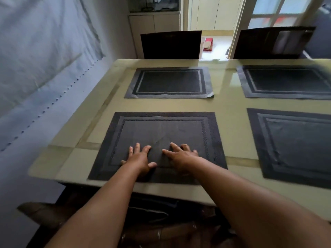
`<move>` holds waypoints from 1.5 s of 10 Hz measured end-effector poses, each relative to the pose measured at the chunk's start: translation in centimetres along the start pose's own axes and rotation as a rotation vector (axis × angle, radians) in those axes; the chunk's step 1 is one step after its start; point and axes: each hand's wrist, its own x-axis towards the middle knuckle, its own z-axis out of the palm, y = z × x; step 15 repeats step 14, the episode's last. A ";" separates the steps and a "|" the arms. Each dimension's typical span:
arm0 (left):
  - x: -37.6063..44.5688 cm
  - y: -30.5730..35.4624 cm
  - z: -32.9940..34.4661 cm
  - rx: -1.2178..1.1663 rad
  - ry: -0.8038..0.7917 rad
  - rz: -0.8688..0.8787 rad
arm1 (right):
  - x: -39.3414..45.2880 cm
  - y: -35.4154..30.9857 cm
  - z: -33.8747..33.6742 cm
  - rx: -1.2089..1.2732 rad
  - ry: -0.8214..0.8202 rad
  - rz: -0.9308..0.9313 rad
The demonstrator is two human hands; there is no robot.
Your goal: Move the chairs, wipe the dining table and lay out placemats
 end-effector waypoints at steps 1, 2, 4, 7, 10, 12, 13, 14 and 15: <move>-0.1 2.5 -0.1 0.004 0.030 0.042 | -1.1 1.8 -0.5 0.072 0.074 0.022; -0.7 7.0 0.2 0.020 0.116 0.131 | -2.9 4.2 -1.5 0.107 0.192 0.055; -2.4 19.3 3.2 -0.049 0.078 0.312 | -9.1 13.0 -2.8 0.212 0.252 0.215; -5.0 35.4 12.1 0.171 -0.049 0.551 | -20.8 33.5 -0.6 0.165 0.010 0.511; -8.0 41.5 15.9 0.244 -0.099 0.462 | -26.4 41.2 1.8 0.150 -0.078 0.460; -10.8 41.4 16.4 0.243 -0.127 0.432 | -27.5 41.1 2.8 0.112 -0.137 0.439; -11.1 41.2 16.3 0.215 -0.139 0.430 | -27.7 40.9 3.3 0.158 -0.082 0.431; -11.2 41.7 15.2 0.077 -0.027 0.464 | -27.8 40.5 2.1 0.299 0.232 0.413; -11.2 41.7 15.2 0.077 -0.027 0.464 | -27.8 40.5 2.1 0.299 0.232 0.413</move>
